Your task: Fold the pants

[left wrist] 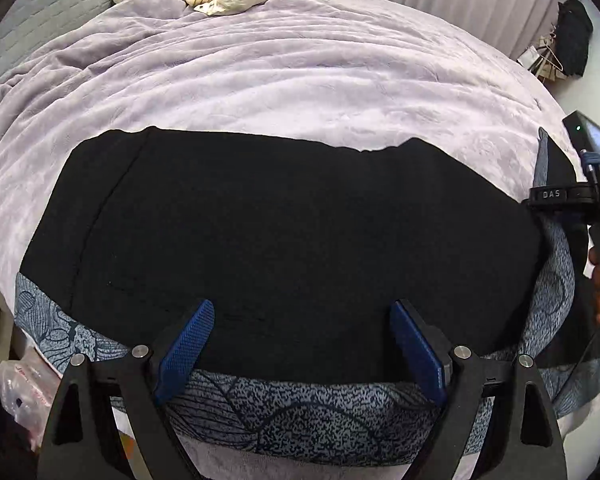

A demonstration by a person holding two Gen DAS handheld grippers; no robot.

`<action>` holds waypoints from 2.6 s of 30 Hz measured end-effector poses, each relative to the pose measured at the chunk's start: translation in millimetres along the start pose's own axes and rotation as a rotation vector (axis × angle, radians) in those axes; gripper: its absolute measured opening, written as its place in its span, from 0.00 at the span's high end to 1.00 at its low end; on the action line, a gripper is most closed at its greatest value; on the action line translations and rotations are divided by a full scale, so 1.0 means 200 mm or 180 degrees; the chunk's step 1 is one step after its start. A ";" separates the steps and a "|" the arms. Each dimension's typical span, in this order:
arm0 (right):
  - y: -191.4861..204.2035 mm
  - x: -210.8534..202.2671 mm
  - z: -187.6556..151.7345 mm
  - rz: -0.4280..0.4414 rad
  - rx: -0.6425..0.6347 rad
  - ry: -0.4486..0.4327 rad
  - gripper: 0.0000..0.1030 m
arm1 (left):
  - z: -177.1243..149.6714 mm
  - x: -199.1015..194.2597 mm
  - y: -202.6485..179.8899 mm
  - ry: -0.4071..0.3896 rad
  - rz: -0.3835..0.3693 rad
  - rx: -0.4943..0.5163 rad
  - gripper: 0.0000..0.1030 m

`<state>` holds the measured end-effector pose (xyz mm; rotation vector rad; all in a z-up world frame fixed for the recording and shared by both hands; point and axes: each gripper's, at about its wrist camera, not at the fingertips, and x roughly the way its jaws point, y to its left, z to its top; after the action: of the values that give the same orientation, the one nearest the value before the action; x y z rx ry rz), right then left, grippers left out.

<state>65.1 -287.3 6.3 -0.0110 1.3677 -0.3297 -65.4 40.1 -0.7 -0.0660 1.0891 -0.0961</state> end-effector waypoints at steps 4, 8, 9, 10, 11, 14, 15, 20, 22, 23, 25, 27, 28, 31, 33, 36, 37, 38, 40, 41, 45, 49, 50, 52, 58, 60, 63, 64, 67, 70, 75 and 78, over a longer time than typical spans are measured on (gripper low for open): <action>-0.04 -0.16 -0.13 0.0016 0.0030 -0.0233 0.85 | 0.04 -0.01 0.02 0.0067 -0.0047 -0.0064 0.13; -0.27 -0.34 -0.37 0.0294 0.0302 -0.0454 0.86 | 0.08 -0.01 -0.03 0.0127 -0.0220 -0.0096 0.13; -0.33 -0.41 -0.47 0.0358 0.0372 -0.0592 0.86 | 0.09 -0.01 -0.06 0.0127 -0.0268 -0.0074 0.13; -0.38 -0.48 -0.58 0.0391 0.0422 -0.0751 0.87 | 0.07 -0.03 -0.10 0.0120 -0.0327 -0.0014 0.13; -0.43 -0.55 -0.72 0.0463 0.0468 -0.0922 0.87 | 0.07 -0.04 -0.13 0.0120 -0.0355 0.0046 0.13; -0.61 -0.59 -0.95 0.0641 0.0506 -0.1164 0.87 | 0.04 -0.02 -0.32 0.0192 -0.0441 0.0372 0.13; -0.65 -0.56 -1.03 0.0692 0.0509 -0.1171 0.87 | 0.03 -0.02 -0.38 0.0206 -0.0445 0.0468 0.13; -0.76 -0.29 -1.23 0.0496 0.0577 -0.0799 0.87 | -0.02 0.03 -0.60 0.0157 -0.0210 0.0897 0.12; -0.80 -0.31 -1.22 0.0637 0.0722 -0.0860 0.86 | -0.03 0.07 -0.62 0.0190 -0.0161 0.0879 0.07; -0.83 -0.35 -1.21 0.0729 0.0744 -0.0928 0.84 | -0.03 0.09 -0.62 0.0191 -0.0188 0.0830 0.04; -0.85 -0.45 -1.17 0.0886 0.0744 -0.1146 0.44 | -0.03 0.09 -0.62 0.0193 -0.0180 0.0808 0.04; -0.80 -0.53 -1.07 0.0896 0.0624 -0.1363 0.01 | -0.02 0.09 -0.62 0.0191 -0.0175 0.0800 0.03; -0.77 -0.58 -1.04 0.0832 0.0580 -0.1519 0.00 | -0.02 0.09 -0.62 0.0191 -0.0179 0.0796 0.03; -0.57 -0.69 -0.87 0.0357 0.0218 -0.1802 0.00 | -0.02 0.10 -0.62 0.0198 -0.0186 0.0775 0.03; -0.39 -0.67 -0.71 0.0081 -0.0059 -0.1760 0.00 | -0.01 0.10 -0.61 0.0220 -0.0186 0.0778 0.03; -0.19 -0.49 -0.44 -0.0099 -0.0434 -0.1319 0.00 | 0.02 0.11 -0.58 0.0282 -0.0231 0.0754 0.03; -0.16 -0.41 -0.37 -0.0166 -0.0499 -0.1155 0.00 | 0.03 0.11 -0.57 0.0308 -0.0253 0.0738 0.03; -0.17 -0.33 -0.30 -0.0219 -0.0556 -0.1016 0.00 | 0.04 0.11 -0.56 0.0318 -0.0250 0.0748 0.03; -0.19 -0.19 -0.19 -0.0202 -0.0542 -0.0813 0.00 | 0.06 0.09 -0.55 0.0291 -0.0248 0.0763 0.03; -0.22 -0.13 -0.15 -0.0153 -0.0509 -0.0682 0.00 | 0.09 0.08 -0.54 0.0257 -0.0241 0.0735 0.03; -0.32 0.04 -0.05 0.0310 -0.0149 -0.0267 0.00 | 0.35 0.08 -0.48 0.0047 0.0106 0.0515 0.03; -0.44 0.08 -0.07 0.0117 0.0100 -0.0369 0.57 | 0.43 0.30 -0.53 0.0270 0.0706 0.0718 0.03; -0.47 0.07 -0.09 0.0108 0.0152 -0.0390 0.65 | 0.41 0.33 -0.52 0.0337 0.0669 0.0701 0.03; -0.57 0.04 -0.14 0.0272 0.0310 -0.0431 0.90 | 0.34 0.29 -0.46 0.0235 0.0544 0.0672 0.02; -0.96 -0.09 -0.46 -0.0039 0.0897 -0.0738 0.90 | 0.20 0.16 -0.05 0.0242 0.0612 0.0330 0.00; -1.07 -0.10 -0.57 0.0005 0.1040 -0.0755 0.90 | 0.19 0.12 0.09 0.0227 0.0688 0.0182 0.00; -1.14 -0.11 -0.68 0.0104 0.1149 -0.0783 0.90 | 0.19 0.10 0.16 0.0232 0.0671 0.0080 0.00; -1.13 -0.12 -0.72 0.0151 0.1168 -0.0824 0.90 | 0.20 0.10 0.15 0.0227 0.0697 0.0060 0.00; -1.13 -0.12 -0.76 0.0383 0.1228 -0.0902 0.76 | 0.22 0.11 0.01 0.0182 0.0625 0.0177 0.00; -1.21 -0.09 -0.76 0.0892 0.1499 -0.0955 0.46 | 0.25 0.10 -0.26 0.0114 0.0286 0.0477 0.00; -1.29 0.01 -0.70 0.1410 0.1841 -0.0989 0.22 | 0.25 0.22 -0.66 0.0270 -0.0082 0.0840 0.00; -1.33 0.06 -0.68 0.1464 0.2030 -0.1062 0.29 | 0.20 0.33 -0.74 0.0330 0.0084 0.0917 0.00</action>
<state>-122.5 -518.5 19.6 0.7359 0.8549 -0.3426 -7.2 -114.1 -24.7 0.2141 1.1695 -0.2335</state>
